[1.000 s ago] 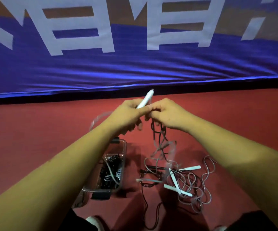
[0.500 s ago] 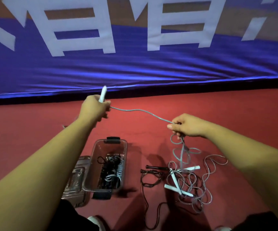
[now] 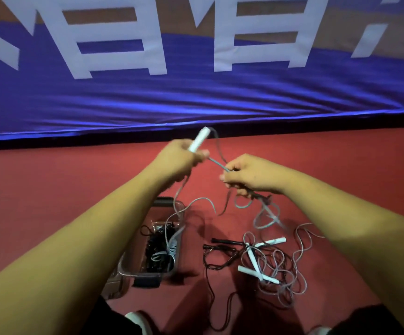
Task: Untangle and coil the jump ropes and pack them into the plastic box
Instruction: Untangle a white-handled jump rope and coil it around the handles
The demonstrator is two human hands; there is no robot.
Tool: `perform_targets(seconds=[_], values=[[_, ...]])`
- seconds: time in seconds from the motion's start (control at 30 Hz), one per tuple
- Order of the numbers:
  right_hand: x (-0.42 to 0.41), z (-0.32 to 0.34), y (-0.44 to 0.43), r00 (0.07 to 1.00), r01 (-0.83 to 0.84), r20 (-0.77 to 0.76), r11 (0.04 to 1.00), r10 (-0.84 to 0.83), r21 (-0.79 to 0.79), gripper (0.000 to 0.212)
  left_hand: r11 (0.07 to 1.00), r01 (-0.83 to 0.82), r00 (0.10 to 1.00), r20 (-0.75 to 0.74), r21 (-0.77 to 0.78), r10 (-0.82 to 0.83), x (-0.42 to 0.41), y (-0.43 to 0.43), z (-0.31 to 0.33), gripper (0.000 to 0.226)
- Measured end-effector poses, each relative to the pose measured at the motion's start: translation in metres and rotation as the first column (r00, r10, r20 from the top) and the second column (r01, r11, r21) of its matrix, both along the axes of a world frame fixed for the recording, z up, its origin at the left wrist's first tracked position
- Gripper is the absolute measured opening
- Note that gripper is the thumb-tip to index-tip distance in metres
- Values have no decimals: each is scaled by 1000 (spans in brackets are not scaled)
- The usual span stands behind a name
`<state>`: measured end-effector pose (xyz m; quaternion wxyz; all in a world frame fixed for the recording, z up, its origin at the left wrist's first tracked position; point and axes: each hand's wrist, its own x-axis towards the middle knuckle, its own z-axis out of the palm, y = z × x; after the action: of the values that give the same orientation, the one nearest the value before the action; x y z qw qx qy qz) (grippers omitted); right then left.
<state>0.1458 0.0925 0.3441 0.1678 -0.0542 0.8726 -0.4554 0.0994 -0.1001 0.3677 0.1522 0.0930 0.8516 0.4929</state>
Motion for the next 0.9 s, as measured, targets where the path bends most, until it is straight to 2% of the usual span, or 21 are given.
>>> perform_targets(seconds=[0.07, 0.1, 0.17, 0.23, 0.3, 0.37, 0.47, 0.57, 0.63, 0.67, 0.73, 0.77, 0.83, 0.9], values=[[1, -8, 14, 997, 8, 75, 995, -15, 100, 25, 976, -187, 980, -54, 111, 194, -16, -13, 1, 17], [1, -13, 23, 994, 12, 110, 989, -28, 145, 25, 959, -257, 961, -78, 119, 267, -24, -22, 1, 17], [4, -23, 38, 982, 21, 176, 975, -61, 222, 26, 927, -370, 919, -122, 66, 376, -37, -44, -4, 18], [6, -28, 42, 985, 45, 151, 960, -90, 277, 26, 909, -409, 907, -146, -80, 395, -43, -60, -14, 18], [6, -20, 38, 993, 101, 27, 956, -113, 276, 27, 911, -314, 947, -164, -267, 278, -40, -59, -17, 13], [4, -8, 26, 991, 123, -71, 973, -111, 195, 28, 937, -207, 971, -174, -282, 162, -31, -47, -15, 7], [3, 5, 2, 992, 64, -116, 993, -52, 98, 27, 998, -57, 998, -28, -4, 57, -7, -16, -9, 16], [1, 11, -11, 987, 69, -144, 997, -64, 30, 25, 975, 108, 979, 149, 195, -138, 16, 13, -14, 25], [0, 13, -10, 988, 61, -144, 998, -57, 25, 23, 961, 155, 958, 201, 228, -202, 20, 22, -22, 26], [1, 12, -7, 991, 51, -122, 998, -46, 31, 23, 971, 146, 965, 188, 187, -181, 19, 22, -23, 26], [3, 6, 1, 999, 44, -17, 998, -43, 33, 29, 995, 27, 996, 82, 93, -35, 9, 16, -19, 27], [4, 1, 8, 997, 51, 52, 998, -54, 47, 32, 992, -75, 997, 22, 98, 73, 1, 10, -16, 28], [6, -9, 25, 986, 66, 144, 989, -85, 131, 37, 937, -279, 957, -17, 212, 289, -18, -8, -8, 29], [8, -17, 38, 977, 99, 173, 982, -126, 158, 38, 903, -362, 925, -26, 229, 378, -30, -29, -7, 29]])
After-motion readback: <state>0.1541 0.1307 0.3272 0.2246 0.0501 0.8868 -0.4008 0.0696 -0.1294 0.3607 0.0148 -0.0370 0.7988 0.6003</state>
